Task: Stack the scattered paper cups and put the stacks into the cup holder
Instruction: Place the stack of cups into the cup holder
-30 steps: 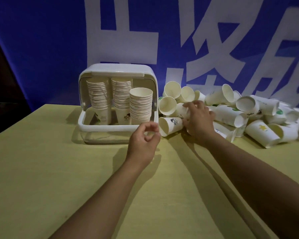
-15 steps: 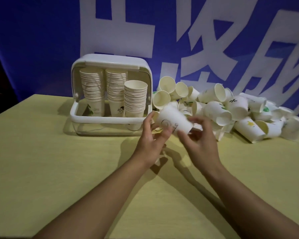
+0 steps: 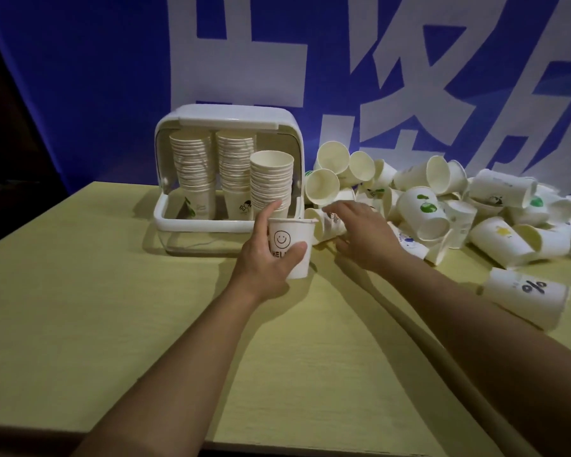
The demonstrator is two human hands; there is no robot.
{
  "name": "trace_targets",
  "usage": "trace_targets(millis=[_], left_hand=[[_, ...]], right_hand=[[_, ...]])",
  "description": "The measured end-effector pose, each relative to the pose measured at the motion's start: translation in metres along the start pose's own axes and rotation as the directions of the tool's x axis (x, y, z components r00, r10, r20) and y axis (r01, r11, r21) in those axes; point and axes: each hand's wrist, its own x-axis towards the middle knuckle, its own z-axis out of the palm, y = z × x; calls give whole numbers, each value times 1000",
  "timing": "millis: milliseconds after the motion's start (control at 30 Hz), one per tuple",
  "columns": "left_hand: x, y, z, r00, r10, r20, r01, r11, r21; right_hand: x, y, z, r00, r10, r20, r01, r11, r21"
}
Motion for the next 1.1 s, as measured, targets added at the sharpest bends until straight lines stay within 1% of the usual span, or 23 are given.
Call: trace_targets(millis=[67, 133, 233, 333, 433, 500, 533, 567, 600, 633, 667, 700, 733, 800, 867, 967, 1100], left_hand=[[-1, 0, 0, 999, 22, 43, -23, 1000, 17], [-2, -1, -1, 996, 26, 87, -30, 999, 44], [-1, -1, -2, 994, 33, 101, -41, 996, 79], [0, -1, -3, 993, 42, 109, -54, 993, 105], [-1, -2, -1, 987, 38, 159, -57, 992, 114], [-4, -3, 1, 979, 19, 202, -45, 991, 129], [-5, -3, 2, 976, 7, 219, -39, 989, 142], [-7, -3, 2, 973, 0, 232, -38, 987, 158], [-8, -3, 3, 970, -1, 245, -43, 983, 178], [-9, -3, 4, 967, -2, 257, -50, 979, 196], [-9, -2, 5, 964, -7, 267, -51, 976, 211], [-10, -1, 6, 961, -14, 277, -51, 973, 225], [-10, 0, 7, 959, -18, 284, -52, 970, 238], [-10, 1, 9, 957, -15, 291, -67, 961, 270], [-10, 1, 11, 955, -10, 296, -82, 952, 296], [-10, 1, 14, 959, -12, 283, -77, 950, 303], [-13, 2, 18, 969, 11, 246, -90, 945, 315]], right_hand=[[16, 3, 4, 995, -37, 95, 51, 988, -146], [29, 7, 7, 990, -48, 131, 73, 979, -191], [40, 10, 6, 983, -82, 165, 117, 970, -215], [36, 10, 1, 973, -81, 216, 127, 971, -204], [21, 11, -2, 976, -86, 201, 122, 977, -176], [9, 12, -5, 987, -58, 153, 83, 983, -163], [3, 12, -7, 995, -37, 92, 48, 992, -120], [-3, 12, -9, 1000, -12, 1, 12, 1000, -20], [-9, 12, -12, 994, 26, -109, -12, 991, 132], [-16, 10, -15, 974, 81, -213, -10, 949, 315], [-22, 8, -19, 948, 144, -285, 9, 880, 474], [-28, 4, -21, 926, 193, -325, 31, 819, 573], [-34, -1, -24, 912, 221, -344, 47, 780, 625], [-40, -10, -27, 913, 229, -337, 78, 715, 695], [-43, -18, -26, 928, 224, -298, 91, 639, 764], [-47, -28, -20, 948, 243, -206, 52, 520, 853], [-55, -36, -5, 965, 236, -117, 6, 426, 905]])
